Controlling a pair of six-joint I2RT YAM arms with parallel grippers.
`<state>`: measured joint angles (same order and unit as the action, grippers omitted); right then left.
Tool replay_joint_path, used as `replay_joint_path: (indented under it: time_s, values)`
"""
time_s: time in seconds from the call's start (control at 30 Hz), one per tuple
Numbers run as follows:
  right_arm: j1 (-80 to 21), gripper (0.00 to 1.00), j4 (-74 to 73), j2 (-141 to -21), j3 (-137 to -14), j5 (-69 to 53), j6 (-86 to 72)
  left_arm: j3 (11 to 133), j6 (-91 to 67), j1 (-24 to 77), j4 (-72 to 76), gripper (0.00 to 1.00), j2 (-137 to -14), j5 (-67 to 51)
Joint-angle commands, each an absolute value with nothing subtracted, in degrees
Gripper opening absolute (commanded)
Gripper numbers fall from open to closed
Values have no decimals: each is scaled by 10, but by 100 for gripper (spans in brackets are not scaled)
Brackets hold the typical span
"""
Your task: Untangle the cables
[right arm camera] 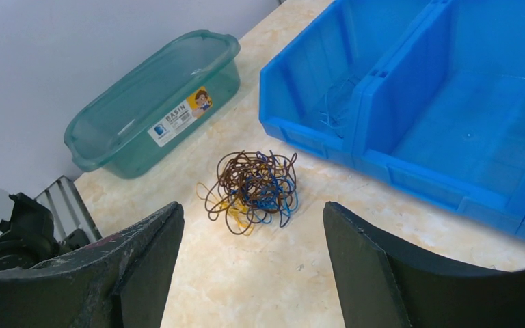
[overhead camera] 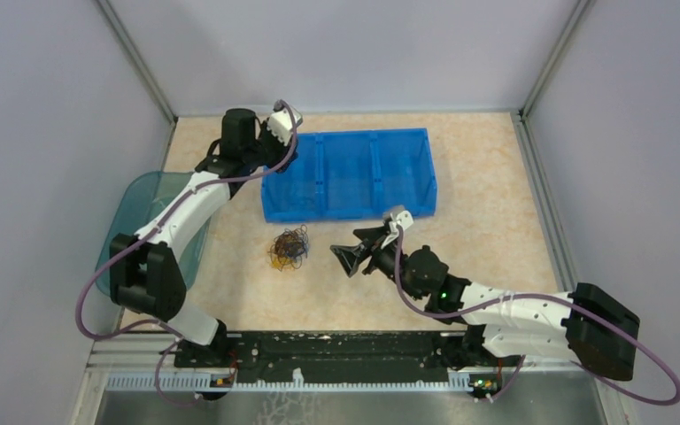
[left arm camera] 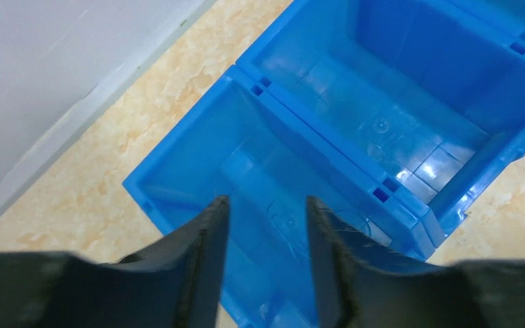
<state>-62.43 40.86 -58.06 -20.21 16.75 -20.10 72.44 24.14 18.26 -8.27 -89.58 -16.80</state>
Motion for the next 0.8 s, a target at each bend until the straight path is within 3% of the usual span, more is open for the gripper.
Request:
replay_joint_path:
  time_s: [0.0, 0.13, 0.23, 0.6, 0.67, 0.77]
  values:
    - [-621, 76, 415, -589, -221, 160, -191, 780, 250, 186, -131, 58, -890, -148]
    - [-621, 76, 401, -667, -267, 111, -177, 836, 250, 166, -276, 83, -889, -199]
    - [-617, 74, 407, -749, -316, 69, -164, 822, 256, 132, -346, 95, -865, -259]
    - [-583, 64, 382, -1051, -556, -91, -164, 700, 266, 33, -372, 94, -740, -347]
    - [-583, 59, 384, -1082, -578, -103, -177, 697, 266, 30, -378, 94, -732, -354]
    - [-583, 42, 395, -1105, -579, -117, -193, 694, 262, 28, -381, 92, -719, -365]
